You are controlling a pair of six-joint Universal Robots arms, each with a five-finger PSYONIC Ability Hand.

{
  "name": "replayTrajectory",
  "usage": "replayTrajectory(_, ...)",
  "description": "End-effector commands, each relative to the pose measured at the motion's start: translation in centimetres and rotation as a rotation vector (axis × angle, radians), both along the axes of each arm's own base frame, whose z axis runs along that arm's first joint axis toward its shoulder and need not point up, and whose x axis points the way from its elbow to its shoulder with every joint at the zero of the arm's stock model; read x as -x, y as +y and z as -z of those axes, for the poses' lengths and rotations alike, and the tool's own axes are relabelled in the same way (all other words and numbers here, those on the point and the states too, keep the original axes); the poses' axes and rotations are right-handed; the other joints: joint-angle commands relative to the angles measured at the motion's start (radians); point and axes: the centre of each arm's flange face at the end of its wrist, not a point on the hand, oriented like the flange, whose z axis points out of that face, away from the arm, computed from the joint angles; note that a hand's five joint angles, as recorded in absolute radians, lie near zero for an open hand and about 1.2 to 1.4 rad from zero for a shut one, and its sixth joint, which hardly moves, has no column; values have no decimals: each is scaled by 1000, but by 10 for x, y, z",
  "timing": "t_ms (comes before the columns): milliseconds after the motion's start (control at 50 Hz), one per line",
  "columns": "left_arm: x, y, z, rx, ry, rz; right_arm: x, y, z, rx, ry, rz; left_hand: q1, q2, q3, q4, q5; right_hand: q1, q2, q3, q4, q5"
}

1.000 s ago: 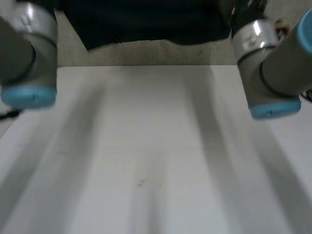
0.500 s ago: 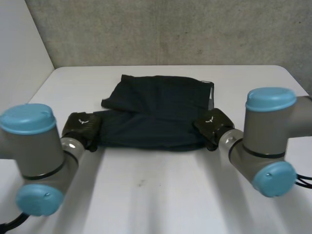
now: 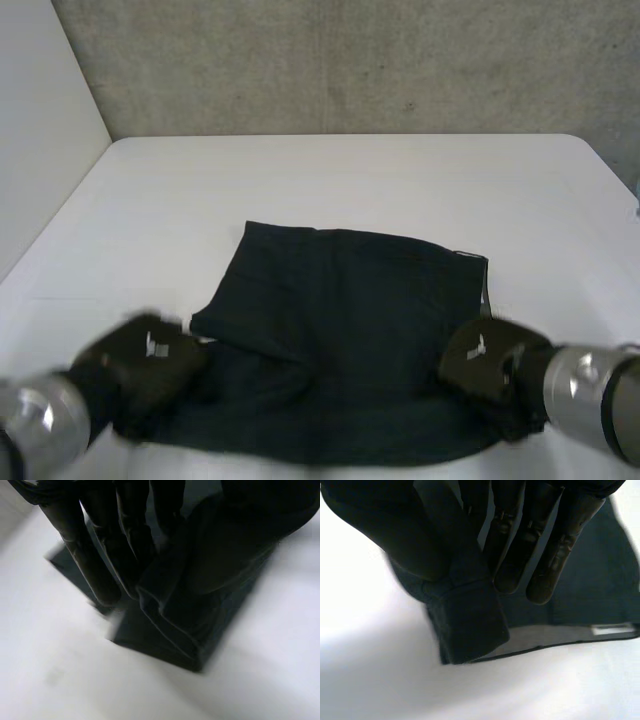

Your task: Fold the shorts.

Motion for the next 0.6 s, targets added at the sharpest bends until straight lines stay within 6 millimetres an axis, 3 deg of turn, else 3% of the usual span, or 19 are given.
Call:
replayTrajectory(20,38,-88,1,209,106,-29,-18,-75,26,59,-115,155,265,195,203,195,232,420,215,202,205,239)
replayTrajectory(200,103,-164,35,301,93,-131,-31,-153,41,355,-113,328,265,195,203,195,232,420,215,202,205,239)
replayTrajectory(280,117,-196,47,367,90,-195,-40,-175,47,449,-156,329,265,195,203,195,232,420,215,202,205,239)
replayTrajectory(400,140,-222,63,436,120,-194,-53,-198,58,581,-198,285,236,166,174,166,203,420,215,202,205,239)
replayTrajectory(440,147,-221,65,447,126,-179,-56,-206,66,630,-212,279,-179,-248,-240,-249,-211,-344,-549,-562,-559,-525)
replayTrajectory(460,154,-217,66,456,129,-164,-56,-207,69,638,-213,282,-812,-881,-874,-882,-845,-712,-916,-929,-927,-893)
replayTrajectory(480,156,-216,66,463,133,-159,-57,-209,70,645,-214,283,-957,-1027,-1019,-1027,-990,-802,-1006,-1020,-1017,-983)
replayTrajectory(560,164,-211,65,482,167,-146,-52,-207,63,648,-232,331,-957,-1027,-1019,-1027,-990,-802,-1006,-1020,-1017,-983)
replayTrajectory(600,163,-208,65,482,163,-153,-45,-202,47,643,-280,386,-957,-1027,-1019,-1027,-990,-802,-1006,-1020,-1017,-983)
